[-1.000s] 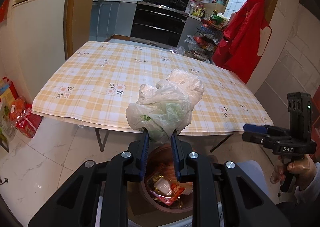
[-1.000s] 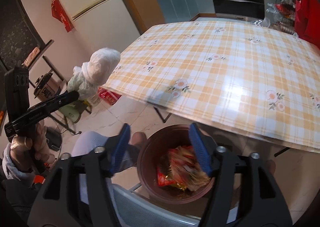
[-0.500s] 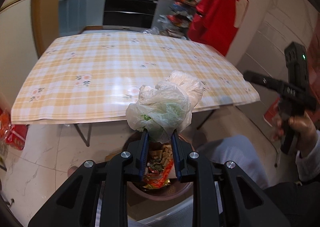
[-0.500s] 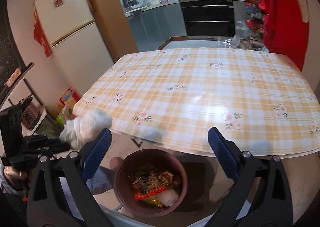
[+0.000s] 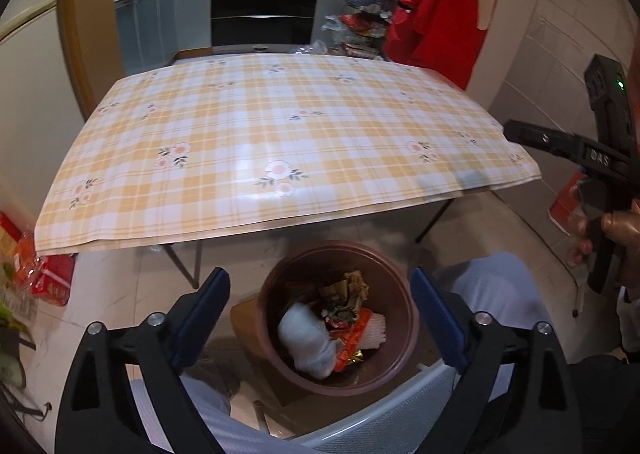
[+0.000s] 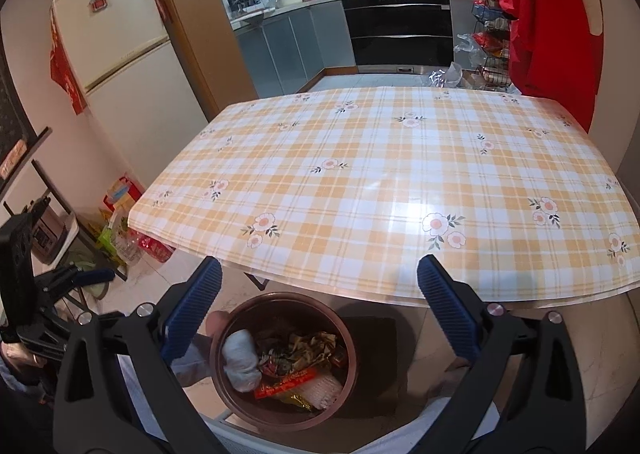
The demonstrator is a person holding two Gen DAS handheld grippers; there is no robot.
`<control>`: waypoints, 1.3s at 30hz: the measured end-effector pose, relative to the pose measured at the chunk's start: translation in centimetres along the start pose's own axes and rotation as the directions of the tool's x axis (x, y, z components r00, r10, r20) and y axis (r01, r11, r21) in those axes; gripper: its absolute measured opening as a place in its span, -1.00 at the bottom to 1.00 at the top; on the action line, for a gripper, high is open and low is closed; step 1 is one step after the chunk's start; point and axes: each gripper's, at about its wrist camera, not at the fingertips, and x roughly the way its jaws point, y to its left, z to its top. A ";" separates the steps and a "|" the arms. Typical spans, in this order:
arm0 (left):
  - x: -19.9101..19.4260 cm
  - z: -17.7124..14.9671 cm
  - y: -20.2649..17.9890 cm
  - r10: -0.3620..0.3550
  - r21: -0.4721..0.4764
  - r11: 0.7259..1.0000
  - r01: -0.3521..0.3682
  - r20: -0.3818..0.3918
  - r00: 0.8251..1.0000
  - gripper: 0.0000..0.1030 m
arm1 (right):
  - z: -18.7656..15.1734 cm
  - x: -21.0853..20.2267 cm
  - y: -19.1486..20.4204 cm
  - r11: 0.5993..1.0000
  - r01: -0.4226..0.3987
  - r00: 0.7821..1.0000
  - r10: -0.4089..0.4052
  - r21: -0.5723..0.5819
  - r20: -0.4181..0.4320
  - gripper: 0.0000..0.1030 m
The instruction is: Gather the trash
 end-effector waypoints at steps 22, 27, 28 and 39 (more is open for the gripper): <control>-6.9 5.3 1.5 0.176 -0.076 0.984 -0.162 0.255 0.951 0.88 | 4.7 -5.8 3.8 0.989 0.125 0.979 -0.110 -0.076 0.173 0.89; -11.0 8.4 1.5 0.220 -0.086 0.975 -0.203 0.372 0.902 0.88 | 7.0 -9.2 4.6 0.985 0.153 0.958 -0.128 -0.077 0.258 0.89; -11.7 8.9 1.3 0.224 -0.083 0.974 -0.209 0.391 0.893 0.88 | 7.4 -9.9 4.8 0.985 0.157 0.953 -0.130 -0.078 0.274 0.89; -16.3 11.9 -0.3 0.240 -0.087 0.970 -0.227 0.484 0.842 0.88 | 9.1 -13.5 5.7 0.979 0.185 0.931 -0.148 -0.082 0.333 0.89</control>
